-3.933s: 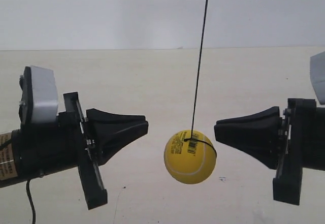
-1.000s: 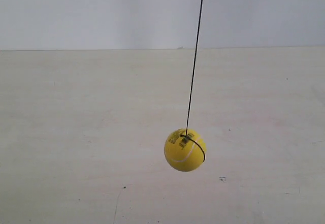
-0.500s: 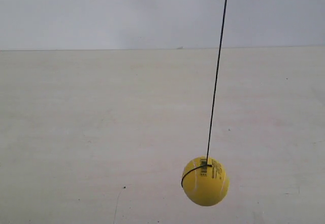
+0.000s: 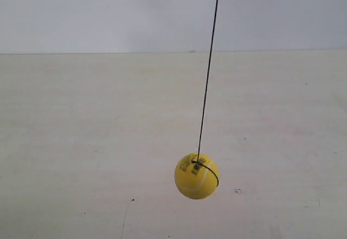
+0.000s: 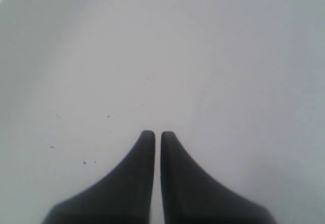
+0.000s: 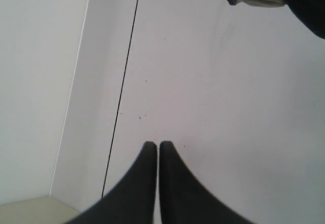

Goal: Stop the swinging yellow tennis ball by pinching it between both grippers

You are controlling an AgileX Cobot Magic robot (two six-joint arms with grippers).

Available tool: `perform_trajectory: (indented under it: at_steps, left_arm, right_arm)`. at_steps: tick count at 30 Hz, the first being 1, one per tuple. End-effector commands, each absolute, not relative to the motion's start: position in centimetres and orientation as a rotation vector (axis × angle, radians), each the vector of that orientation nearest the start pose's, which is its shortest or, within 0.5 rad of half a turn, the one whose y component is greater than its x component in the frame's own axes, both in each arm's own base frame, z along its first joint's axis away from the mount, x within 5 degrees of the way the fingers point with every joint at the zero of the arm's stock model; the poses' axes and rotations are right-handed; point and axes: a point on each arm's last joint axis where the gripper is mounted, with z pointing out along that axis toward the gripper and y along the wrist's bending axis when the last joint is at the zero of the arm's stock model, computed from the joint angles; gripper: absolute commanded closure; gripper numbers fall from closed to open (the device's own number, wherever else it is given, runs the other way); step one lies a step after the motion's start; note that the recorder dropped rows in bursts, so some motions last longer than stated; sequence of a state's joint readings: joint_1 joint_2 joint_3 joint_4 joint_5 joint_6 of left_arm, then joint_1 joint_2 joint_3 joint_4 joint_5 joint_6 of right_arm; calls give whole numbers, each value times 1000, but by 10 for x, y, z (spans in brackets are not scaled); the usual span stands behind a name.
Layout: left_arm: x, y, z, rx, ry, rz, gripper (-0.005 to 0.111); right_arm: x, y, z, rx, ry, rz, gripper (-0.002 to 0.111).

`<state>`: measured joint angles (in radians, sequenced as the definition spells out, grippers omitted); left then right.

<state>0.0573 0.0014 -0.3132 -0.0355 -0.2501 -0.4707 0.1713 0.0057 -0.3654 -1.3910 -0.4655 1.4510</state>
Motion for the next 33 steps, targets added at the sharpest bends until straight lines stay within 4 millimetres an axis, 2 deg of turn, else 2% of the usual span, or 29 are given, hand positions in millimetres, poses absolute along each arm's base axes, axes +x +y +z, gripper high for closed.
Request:
perform_trajectory:
  at_steps: [1,5,15,17,24,29,33]
  left_arm:
    - [23,5,315,-395,931,-529,102]
    - [37,5,284,-404,1036,-489,102]
    - [52,6,234,-452,1185,-466,102]
    - [52,6,232,-458,1207,-465,102]
    - [56,2,206,-511,1497,-440,102]
    - [54,3,184,-493,1746,-318,102]
    - [54,3,185,-489,1744,-313,102]
  right_arm:
    - [-5,40,335,-464,993,467,108]
    - [-4,40,335,-458,994,468,108]
    - [-5,40,335,-462,992,470,108]
    - [-5,40,335,-462,992,470,108]
    - [-5,40,335,-462,992,470,108]
    - [-5,40,335,-462,992,470,108]
    - [-5,40,335,-462,992,470,108]
